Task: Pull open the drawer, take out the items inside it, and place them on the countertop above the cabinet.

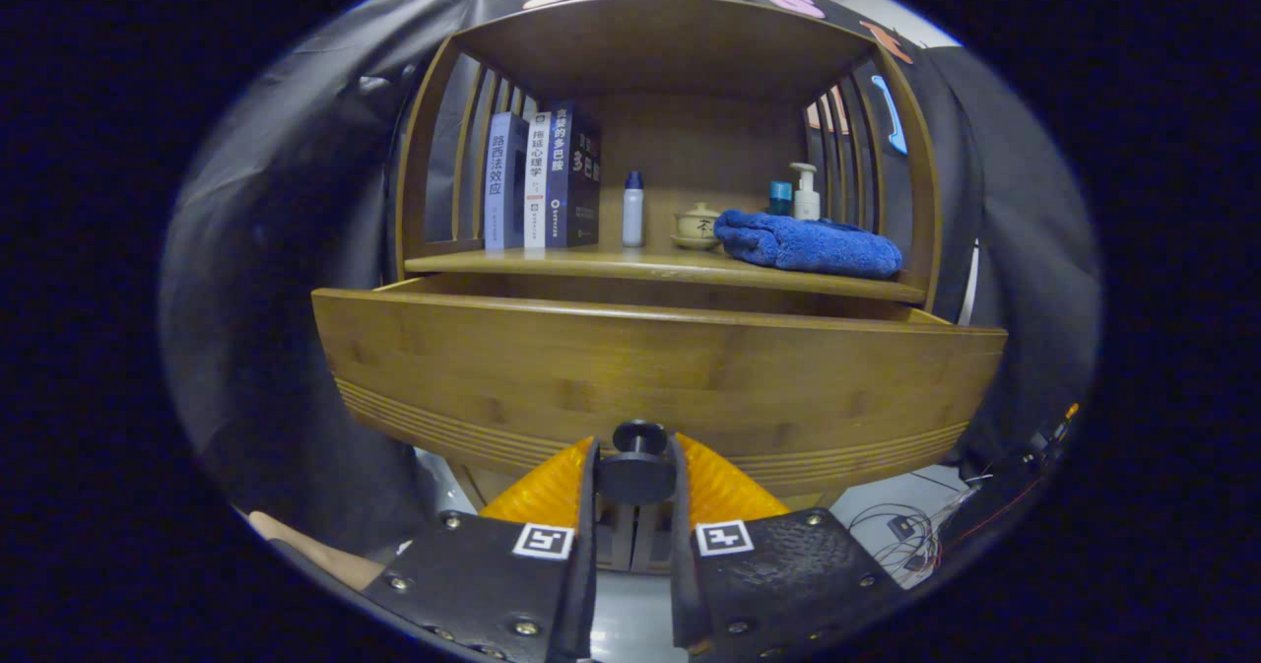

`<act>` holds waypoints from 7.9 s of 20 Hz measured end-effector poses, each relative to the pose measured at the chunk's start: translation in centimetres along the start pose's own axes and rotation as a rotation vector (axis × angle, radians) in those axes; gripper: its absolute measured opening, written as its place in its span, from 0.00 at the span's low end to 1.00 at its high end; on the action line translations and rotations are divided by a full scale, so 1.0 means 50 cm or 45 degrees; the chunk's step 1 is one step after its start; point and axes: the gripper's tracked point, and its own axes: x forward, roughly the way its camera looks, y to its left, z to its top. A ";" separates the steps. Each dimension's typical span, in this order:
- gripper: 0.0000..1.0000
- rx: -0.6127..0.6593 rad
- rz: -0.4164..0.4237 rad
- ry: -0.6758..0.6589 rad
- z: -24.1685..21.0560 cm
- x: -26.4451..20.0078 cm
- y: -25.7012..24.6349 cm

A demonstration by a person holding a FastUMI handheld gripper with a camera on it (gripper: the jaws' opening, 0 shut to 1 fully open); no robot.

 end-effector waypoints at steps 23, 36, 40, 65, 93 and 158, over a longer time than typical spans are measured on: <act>0.31 -0.025 0.099 0.105 -0.032 -0.112 0.016; 0.42 -0.052 0.097 0.097 -0.030 -0.115 0.016; 0.50 -0.043 0.115 0.100 -0.031 -0.121 0.024; 0.77 0.142 0.172 -0.108 0.098 -0.285 0.045; 0.68 0.009 0.163 0.469 0.153 0.134 0.001; 0.21 0.067 -0.107 0.094 0.391 0.382 -0.030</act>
